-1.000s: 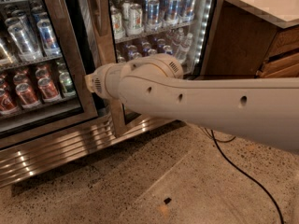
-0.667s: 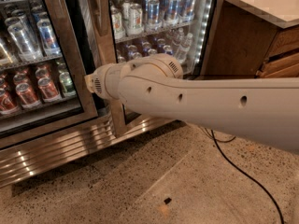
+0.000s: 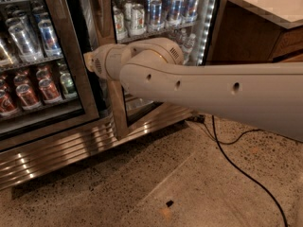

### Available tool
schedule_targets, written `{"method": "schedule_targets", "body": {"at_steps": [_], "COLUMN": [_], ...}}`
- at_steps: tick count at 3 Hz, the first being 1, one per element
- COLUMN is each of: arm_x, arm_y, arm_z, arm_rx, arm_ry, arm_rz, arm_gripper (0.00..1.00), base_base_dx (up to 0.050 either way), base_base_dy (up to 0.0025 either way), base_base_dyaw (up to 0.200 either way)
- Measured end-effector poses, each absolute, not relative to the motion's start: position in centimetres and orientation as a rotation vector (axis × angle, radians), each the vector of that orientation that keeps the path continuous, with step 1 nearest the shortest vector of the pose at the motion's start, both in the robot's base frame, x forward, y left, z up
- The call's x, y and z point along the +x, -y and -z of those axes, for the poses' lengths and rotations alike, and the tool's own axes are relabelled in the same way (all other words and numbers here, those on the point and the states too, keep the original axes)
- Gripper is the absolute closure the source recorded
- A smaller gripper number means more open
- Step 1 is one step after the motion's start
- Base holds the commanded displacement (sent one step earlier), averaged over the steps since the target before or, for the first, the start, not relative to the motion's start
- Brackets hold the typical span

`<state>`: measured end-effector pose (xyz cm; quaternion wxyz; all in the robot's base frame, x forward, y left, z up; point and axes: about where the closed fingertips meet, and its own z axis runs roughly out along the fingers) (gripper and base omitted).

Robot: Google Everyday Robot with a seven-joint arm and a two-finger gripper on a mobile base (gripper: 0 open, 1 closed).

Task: Open right fridge door

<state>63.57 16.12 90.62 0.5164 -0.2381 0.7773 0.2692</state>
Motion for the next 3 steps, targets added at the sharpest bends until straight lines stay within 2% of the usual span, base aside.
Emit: {"method": "schedule_targets", "body": {"at_steps": [1, 3], "arm_x": [66.3, 65.9], "arm_y": [-15.8, -20.4], "arm_z": [-93.3, -95.7], "arm_rx": [-0.542, -0.611], "arm_ry": [-1.802, -1.712], "arm_rz": [-0.639, -0.671], "arm_gripper": [1.00, 1.00], "base_base_dx": [0.000, 0.000], "base_base_dy": [0.00000, 0.00000], "base_base_dyaw": [0.000, 0.000]}}
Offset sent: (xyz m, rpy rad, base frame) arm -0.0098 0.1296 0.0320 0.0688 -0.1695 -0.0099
